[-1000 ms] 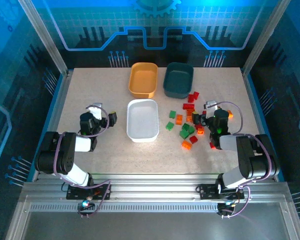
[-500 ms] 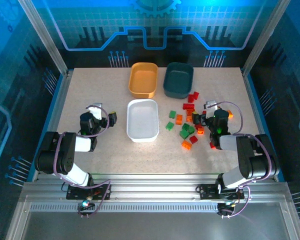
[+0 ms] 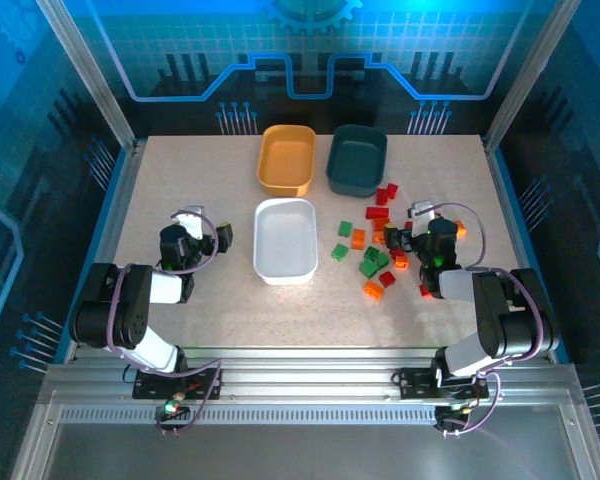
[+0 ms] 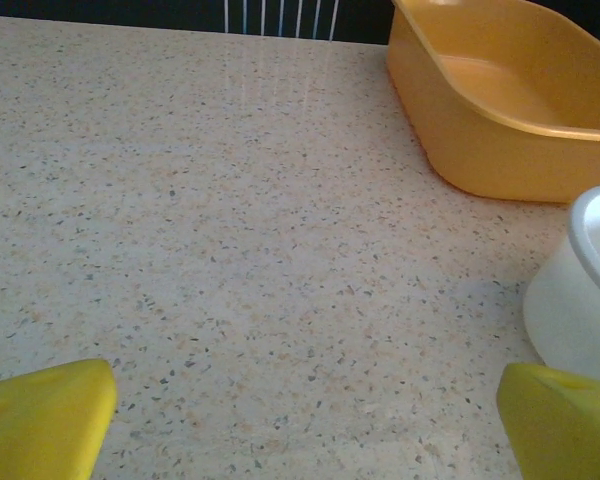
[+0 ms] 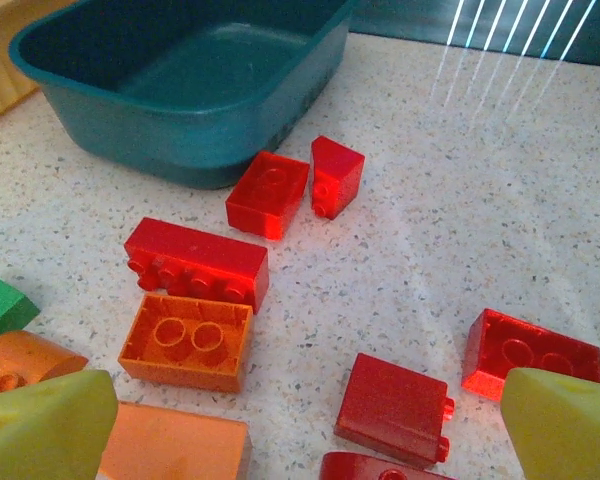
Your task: Sort the legos into containers by color
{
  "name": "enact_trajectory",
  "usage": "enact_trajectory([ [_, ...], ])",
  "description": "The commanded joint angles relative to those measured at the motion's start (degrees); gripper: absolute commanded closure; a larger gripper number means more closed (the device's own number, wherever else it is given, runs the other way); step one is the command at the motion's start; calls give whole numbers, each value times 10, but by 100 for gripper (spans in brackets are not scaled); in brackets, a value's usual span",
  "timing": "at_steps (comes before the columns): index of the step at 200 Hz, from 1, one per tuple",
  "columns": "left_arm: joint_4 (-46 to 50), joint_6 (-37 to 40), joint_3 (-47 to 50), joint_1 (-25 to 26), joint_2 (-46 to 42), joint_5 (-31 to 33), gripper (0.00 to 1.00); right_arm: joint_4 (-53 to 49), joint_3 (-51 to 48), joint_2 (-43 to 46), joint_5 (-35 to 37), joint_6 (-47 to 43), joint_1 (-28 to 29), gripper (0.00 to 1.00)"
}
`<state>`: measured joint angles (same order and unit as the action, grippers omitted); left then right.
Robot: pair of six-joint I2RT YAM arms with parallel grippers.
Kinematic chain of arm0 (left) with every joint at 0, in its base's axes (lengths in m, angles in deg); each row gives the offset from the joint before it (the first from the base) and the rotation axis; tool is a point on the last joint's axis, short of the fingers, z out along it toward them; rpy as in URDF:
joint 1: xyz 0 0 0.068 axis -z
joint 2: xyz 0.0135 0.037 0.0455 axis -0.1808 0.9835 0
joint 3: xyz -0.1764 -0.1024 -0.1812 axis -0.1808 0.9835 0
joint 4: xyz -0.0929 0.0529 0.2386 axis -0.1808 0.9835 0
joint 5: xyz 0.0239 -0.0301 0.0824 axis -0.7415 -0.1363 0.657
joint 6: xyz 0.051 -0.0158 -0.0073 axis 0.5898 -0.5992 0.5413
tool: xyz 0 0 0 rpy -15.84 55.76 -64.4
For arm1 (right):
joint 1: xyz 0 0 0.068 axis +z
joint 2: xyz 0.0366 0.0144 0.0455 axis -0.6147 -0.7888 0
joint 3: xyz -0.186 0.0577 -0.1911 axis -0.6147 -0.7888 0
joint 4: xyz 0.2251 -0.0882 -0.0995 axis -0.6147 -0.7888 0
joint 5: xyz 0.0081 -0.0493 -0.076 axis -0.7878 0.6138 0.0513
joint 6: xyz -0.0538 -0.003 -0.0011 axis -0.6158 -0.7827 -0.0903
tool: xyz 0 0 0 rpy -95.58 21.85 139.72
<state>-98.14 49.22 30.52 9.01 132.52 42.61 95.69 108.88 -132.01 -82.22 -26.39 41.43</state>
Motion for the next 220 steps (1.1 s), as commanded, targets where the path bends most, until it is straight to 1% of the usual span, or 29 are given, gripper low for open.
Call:
enact_trajectory([
  [1,98,8,-36,14,-74,33,1,-165,87,54,58,-2,32,0],
  [11,224,6,-76,28,-136,50,1,-285,157,76,135,38,58,0],
  [20,314,-40,-118,32,-188,47,1,-407,230,96,180,83,81,0],
  [30,407,-108,-165,33,-236,36,1,-490,290,110,201,96,109,0],
  [32,429,-120,-175,34,-246,35,1,-523,309,114,209,99,118,0],
  [42,526,-190,-223,36,-284,38,1,-604,368,125,237,120,151,0],
  [54,624,-275,-271,36,-320,45,1,-655,412,135,232,137,167,0],
  [61,649,-287,-283,36,-338,31,1,-664,415,143,232,184,164,0],
  [66,655,-282,-285,35,-351,16,1,-667,408,151,232,229,157,0],
  [71,659,-282,-279,35,-364,15,1,-671,395,158,241,286,147,0],
  [76,662,-314,-267,35,-376,27,1,-688,380,163,262,350,139,0],
  [83,667,-373,-239,33,-392,62,1,-722,365,166,284,443,120,0],
  [86,669,-399,-226,31,-399,74,1,-730,361,167,269,457,105,0],
  [90,663,-426,-209,25,-408,80,1,-728,356,169,218,447,82,0],
  [97,627,-445,-177,12,-419,56,1,-718,345,170,132,435,49,2],
  [102,605,-449,-157,3,-426,30,1,-714,340,170,100,431,37,6],
  [108,592,-455,-140,-5,-433,10,1,-717,337,170,94,420,37,7],
  [117,591,-465,-125,-6,-439,6,2,-720,335,171,91,391,48,7],
  [126,599,-457,-123,-6,-439,2,7,-731,335,171,91,370,60,7],
  [137,629,-448,-132,-6,-434,6,10,-743,329,173,97,360,72,7],
  [155,694,-437,-161,-6,-412,-5,15,-745,307,180,76,354,80,8],
  [167,732,-409,-188,-2,-380,-41,25,-735,290,182,53,349,87,10],
  [170,741,-402,-194,1,-371,-49,26,-732,286,182,49,348,89,10],
  [180,777,-378,-219,22,-331,-51,26,-726,279,178,41,345,95,11],
  [199,835,-331,-269,98,-251,-4,26,-726,281,160,36,341,106,12],
  [220,837,-320,-307,159,-177,1,26,-729,297,138,31,332,116,14],
])
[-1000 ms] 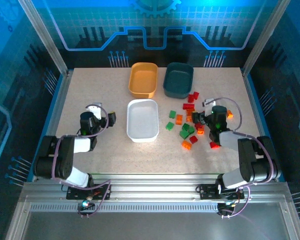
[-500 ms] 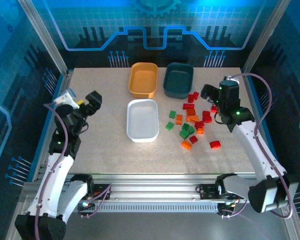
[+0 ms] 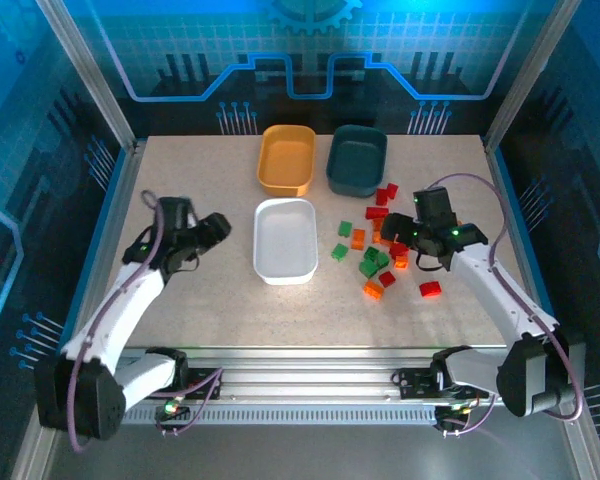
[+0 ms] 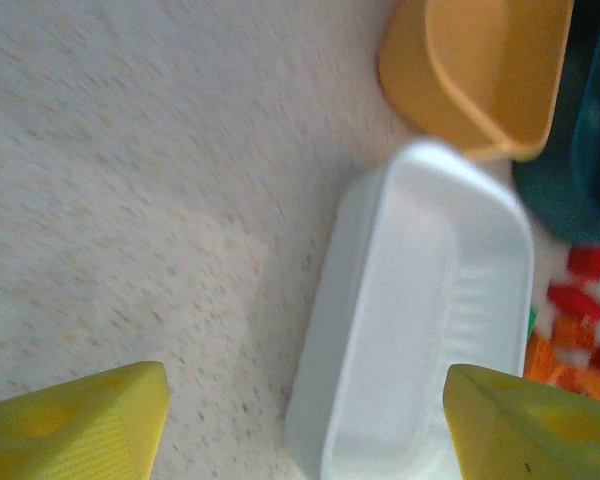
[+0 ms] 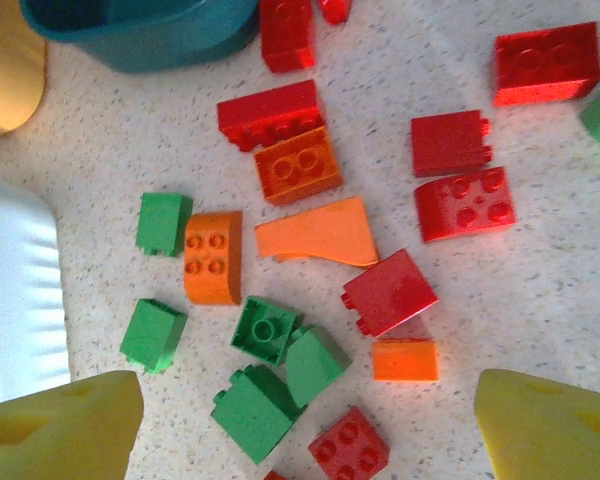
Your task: Sort the legos into containers by color
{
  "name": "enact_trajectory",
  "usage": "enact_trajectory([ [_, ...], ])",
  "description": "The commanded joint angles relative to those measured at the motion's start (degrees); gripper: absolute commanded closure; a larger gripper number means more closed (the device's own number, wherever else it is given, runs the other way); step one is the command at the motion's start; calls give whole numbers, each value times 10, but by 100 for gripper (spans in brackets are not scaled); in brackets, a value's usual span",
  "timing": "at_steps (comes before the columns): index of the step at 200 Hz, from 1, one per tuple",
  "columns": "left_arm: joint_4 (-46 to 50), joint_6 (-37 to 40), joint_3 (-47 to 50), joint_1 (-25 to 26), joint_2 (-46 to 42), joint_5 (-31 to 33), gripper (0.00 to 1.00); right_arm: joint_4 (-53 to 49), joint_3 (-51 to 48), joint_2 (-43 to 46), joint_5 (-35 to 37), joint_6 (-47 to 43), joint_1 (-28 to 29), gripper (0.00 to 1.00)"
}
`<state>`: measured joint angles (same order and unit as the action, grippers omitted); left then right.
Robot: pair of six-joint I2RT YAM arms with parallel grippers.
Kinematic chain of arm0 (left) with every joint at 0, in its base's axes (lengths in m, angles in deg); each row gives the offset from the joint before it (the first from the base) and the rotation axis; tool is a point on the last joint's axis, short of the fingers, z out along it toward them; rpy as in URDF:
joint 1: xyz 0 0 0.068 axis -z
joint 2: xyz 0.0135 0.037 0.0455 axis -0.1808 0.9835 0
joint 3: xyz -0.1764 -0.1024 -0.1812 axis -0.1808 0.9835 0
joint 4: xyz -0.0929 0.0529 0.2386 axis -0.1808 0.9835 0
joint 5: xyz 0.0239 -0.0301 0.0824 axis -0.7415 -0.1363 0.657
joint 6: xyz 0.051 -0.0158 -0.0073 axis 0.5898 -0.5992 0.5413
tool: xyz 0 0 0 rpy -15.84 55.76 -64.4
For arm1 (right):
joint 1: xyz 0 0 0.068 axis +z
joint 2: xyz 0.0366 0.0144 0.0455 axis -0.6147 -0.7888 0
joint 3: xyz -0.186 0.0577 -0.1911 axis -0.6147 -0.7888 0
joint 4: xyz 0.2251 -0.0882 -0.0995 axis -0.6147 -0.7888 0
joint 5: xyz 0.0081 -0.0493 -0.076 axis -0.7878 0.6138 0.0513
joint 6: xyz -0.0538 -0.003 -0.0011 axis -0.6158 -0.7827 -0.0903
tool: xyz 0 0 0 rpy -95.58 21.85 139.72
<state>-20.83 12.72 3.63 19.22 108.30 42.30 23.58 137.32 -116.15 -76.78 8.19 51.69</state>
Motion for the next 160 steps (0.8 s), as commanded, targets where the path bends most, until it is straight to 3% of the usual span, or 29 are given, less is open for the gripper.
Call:
enact_trajectory([
  [1,64,45,-39,59,68,4,26,-8,13,-21,-24,-14,15,14],
  [53,51,83,-118,119,227,4,30,-14,39,-63,-24,-22,37,15],
  [97,63,83,-144,131,289,89,43,-19,53,-86,-19,-30,46,19],
  [160,31,119,-145,133,284,66,81,-17,91,-128,-2,-34,48,22],
])
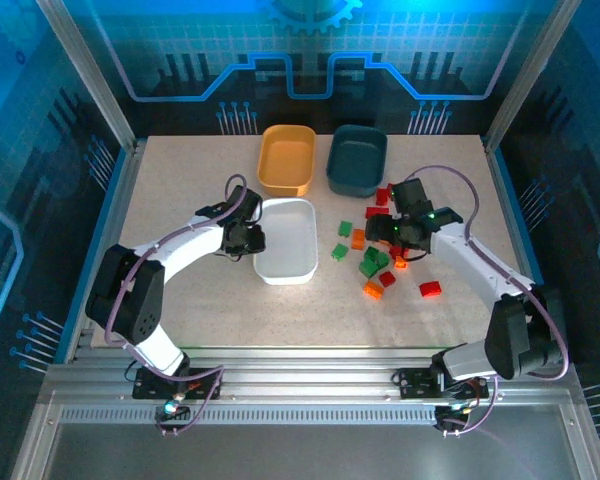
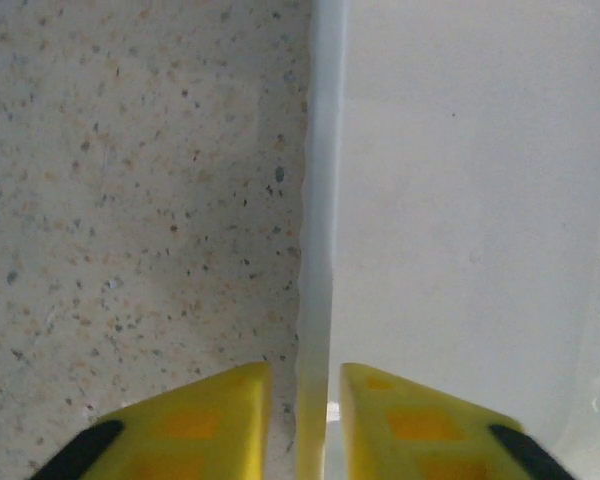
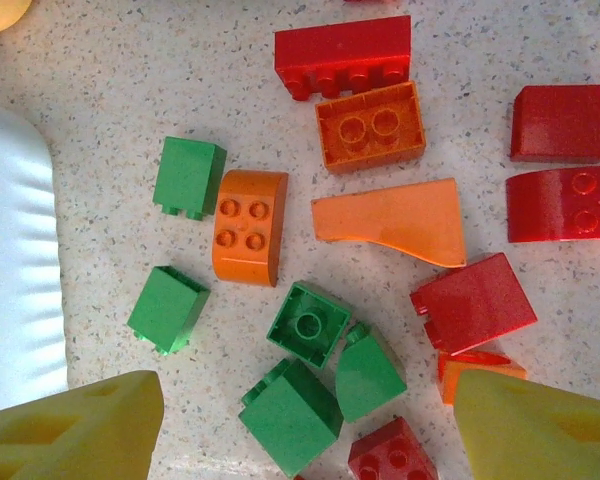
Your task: Sort the legos into containers by color
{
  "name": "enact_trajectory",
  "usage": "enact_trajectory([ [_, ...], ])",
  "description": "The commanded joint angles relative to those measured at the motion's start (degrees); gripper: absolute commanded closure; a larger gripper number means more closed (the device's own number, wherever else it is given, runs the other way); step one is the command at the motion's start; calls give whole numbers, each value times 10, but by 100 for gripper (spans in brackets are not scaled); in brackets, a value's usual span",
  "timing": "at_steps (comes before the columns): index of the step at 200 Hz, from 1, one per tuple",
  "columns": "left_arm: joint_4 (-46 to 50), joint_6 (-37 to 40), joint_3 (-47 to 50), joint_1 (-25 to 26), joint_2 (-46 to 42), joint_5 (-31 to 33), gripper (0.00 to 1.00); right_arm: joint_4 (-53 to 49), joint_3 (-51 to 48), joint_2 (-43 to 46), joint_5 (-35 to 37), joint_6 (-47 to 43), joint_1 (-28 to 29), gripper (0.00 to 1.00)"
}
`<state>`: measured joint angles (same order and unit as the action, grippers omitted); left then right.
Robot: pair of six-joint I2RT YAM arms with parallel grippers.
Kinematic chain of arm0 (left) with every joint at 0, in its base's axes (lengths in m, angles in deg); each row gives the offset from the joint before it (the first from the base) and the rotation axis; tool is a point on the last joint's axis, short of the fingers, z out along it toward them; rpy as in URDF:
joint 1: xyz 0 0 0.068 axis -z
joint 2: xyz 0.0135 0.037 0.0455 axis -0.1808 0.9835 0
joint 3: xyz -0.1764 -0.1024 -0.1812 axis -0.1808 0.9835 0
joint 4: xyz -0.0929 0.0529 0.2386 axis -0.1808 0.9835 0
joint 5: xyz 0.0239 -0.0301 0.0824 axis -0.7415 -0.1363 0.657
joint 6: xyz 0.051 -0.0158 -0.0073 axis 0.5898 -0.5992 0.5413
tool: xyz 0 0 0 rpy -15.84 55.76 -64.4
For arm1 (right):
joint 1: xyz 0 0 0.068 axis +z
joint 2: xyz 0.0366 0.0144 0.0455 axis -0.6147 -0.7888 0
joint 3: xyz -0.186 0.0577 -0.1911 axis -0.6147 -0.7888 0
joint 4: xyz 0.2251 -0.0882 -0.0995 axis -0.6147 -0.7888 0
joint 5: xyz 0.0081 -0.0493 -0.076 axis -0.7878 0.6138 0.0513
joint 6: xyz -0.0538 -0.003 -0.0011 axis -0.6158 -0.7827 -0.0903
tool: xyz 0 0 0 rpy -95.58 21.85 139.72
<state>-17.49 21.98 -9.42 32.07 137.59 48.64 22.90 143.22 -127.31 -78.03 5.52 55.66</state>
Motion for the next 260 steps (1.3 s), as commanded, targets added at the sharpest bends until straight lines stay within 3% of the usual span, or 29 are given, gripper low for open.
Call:
enact_trajectory([
  [1,-2,27,-14,4,-9,3,82,-10,33,-18,11,-8,8,22],
  [28,15,40,-19,4,-34,12,100,-12,65,-43,32,-7,8,22],
  [54,44,39,-30,16,-87,18,100,-13,114,-87,74,-2,-9,24],
  [74,51,39,-48,24,-144,12,100,-8,164,-136,48,5,-41,25],
  [98,83,68,-113,2,-156,56,100,-2,236,-206,-1,15,-72,29],
  [137,109,128,-251,-96,-55,33,100,-41,386,-328,-42,12,-99,30],
  [197,144,212,-500,-205,189,-2,100,-107,562,-486,-60,-8,-113,39],
  [226,210,251,-640,-226,312,8,100,-115,601,-521,-57,-23,-109,49],
  [260,203,296,-683,-238,368,2,100,-130,641,-569,-43,-36,-103,55],
])
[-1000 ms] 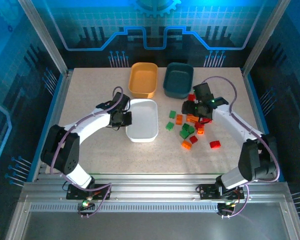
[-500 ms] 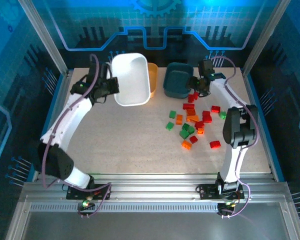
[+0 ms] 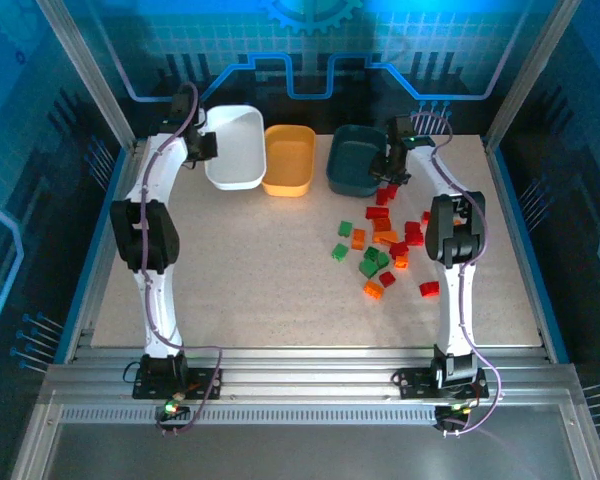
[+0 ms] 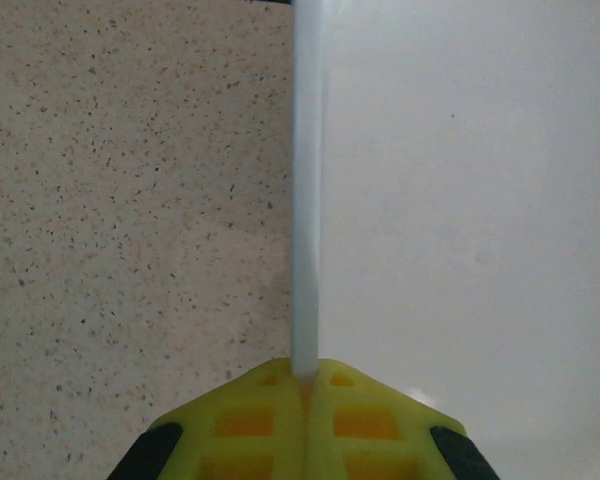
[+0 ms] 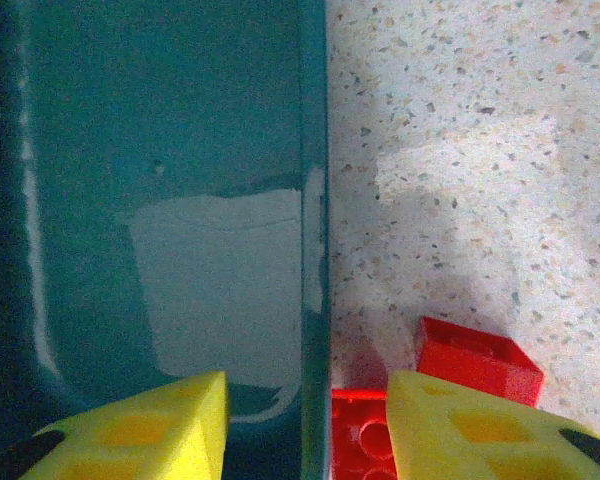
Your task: Sort the legos into containers by color
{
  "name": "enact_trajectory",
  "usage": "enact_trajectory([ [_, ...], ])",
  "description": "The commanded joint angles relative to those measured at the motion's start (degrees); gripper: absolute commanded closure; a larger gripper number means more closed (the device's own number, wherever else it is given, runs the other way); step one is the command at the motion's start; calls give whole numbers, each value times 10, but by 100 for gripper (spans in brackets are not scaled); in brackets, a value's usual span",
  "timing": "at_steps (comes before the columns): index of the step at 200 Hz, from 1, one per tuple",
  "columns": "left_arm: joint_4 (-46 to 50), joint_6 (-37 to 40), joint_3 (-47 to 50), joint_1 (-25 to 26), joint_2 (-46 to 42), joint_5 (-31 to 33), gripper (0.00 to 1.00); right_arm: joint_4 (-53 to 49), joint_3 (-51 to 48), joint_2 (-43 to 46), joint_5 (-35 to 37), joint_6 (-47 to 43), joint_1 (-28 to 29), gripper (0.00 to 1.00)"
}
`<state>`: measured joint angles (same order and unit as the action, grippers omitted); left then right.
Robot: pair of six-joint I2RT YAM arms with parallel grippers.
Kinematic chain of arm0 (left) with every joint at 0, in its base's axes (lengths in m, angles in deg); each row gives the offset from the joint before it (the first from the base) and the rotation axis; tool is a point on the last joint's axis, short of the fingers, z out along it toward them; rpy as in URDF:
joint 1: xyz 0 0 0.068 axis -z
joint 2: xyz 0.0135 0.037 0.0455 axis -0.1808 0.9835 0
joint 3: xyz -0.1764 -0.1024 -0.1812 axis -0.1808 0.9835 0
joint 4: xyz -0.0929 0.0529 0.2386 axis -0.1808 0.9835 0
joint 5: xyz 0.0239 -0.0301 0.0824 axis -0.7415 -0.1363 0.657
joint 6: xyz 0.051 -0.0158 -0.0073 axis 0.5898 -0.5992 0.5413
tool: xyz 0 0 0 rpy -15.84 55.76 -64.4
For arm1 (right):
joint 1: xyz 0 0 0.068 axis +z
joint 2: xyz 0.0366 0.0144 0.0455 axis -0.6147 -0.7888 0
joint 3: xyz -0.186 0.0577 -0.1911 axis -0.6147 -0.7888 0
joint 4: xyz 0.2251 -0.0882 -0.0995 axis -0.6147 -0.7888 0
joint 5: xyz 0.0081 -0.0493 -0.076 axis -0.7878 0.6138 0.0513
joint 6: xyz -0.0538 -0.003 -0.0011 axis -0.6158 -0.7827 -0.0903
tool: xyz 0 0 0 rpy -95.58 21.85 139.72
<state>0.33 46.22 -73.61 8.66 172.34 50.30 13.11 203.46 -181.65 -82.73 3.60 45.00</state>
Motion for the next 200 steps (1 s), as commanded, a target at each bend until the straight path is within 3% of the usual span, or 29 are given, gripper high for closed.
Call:
enact_trajectory([
  [1,25,55,-42,-4,21,-14,100,-32,40,-27,5,-17,4,55],
  [41,54,113,-91,-9,76,-13,100,-33,74,-56,13,-28,10,68],
  [98,36,76,-69,-44,49,-82,100,-25,87,-67,24,-37,23,87],
  [138,19,76,-58,-61,44,-104,100,-16,94,-72,16,-36,29,89],
  [200,35,59,-168,-54,157,-163,100,7,99,-82,-28,-57,35,90],
])
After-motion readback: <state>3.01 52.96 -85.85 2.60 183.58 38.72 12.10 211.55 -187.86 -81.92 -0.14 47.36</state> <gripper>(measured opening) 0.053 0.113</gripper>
